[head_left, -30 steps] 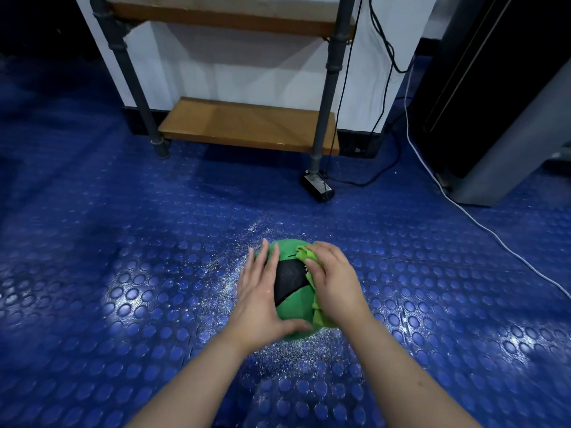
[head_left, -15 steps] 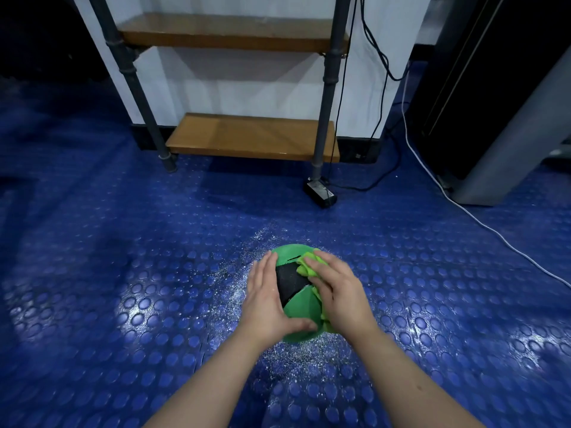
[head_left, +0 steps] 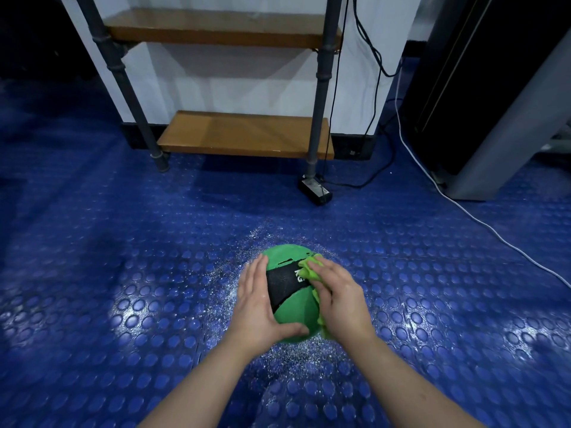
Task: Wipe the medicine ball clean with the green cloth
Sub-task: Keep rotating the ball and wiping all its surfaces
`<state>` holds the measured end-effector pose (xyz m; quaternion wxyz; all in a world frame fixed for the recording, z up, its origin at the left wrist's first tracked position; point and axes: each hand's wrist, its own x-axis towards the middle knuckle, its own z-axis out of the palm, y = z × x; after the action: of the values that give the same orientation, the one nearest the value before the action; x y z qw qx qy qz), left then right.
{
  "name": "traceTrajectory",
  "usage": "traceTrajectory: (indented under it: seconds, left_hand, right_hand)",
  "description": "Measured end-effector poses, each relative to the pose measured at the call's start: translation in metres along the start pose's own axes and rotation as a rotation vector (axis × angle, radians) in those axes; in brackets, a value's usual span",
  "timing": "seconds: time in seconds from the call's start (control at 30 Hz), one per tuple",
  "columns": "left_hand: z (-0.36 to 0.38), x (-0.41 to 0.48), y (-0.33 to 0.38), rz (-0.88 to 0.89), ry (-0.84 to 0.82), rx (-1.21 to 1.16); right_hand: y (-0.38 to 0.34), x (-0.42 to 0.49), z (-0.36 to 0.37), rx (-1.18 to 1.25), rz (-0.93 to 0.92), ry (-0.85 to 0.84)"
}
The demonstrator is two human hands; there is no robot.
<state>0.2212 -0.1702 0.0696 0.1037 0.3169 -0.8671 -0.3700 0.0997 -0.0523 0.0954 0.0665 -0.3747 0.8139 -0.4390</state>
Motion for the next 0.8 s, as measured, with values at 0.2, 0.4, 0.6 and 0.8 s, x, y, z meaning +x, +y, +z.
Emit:
traceTrajectory:
  seconds: [0.2, 0.4, 0.6, 0.8]
  left_hand:
    - [-0.001, -0.002, 0.002, 0.008, -0.03, 0.009]
    - [-0.014, -0.013, -0.02, 0.118, -0.12, -0.013]
    - [-0.039, -0.018, -0.018, 0.014, -0.25, 0.115]
    - [-0.019, -0.015, 0.024, -0.2, -0.145, 0.025]
  right_hand:
    - [0.003, 0.017, -0.005, 0.094, 0.355, 0.07]
    - [0.031, 0.01, -0.01, 0.149, 0.654, -0.048]
    - [0.039, -0.006, -0.021, 0.606, 0.738, 0.045]
    - [-0.014, -0.011, 0.007, 0.172, 0.186, -0.008]
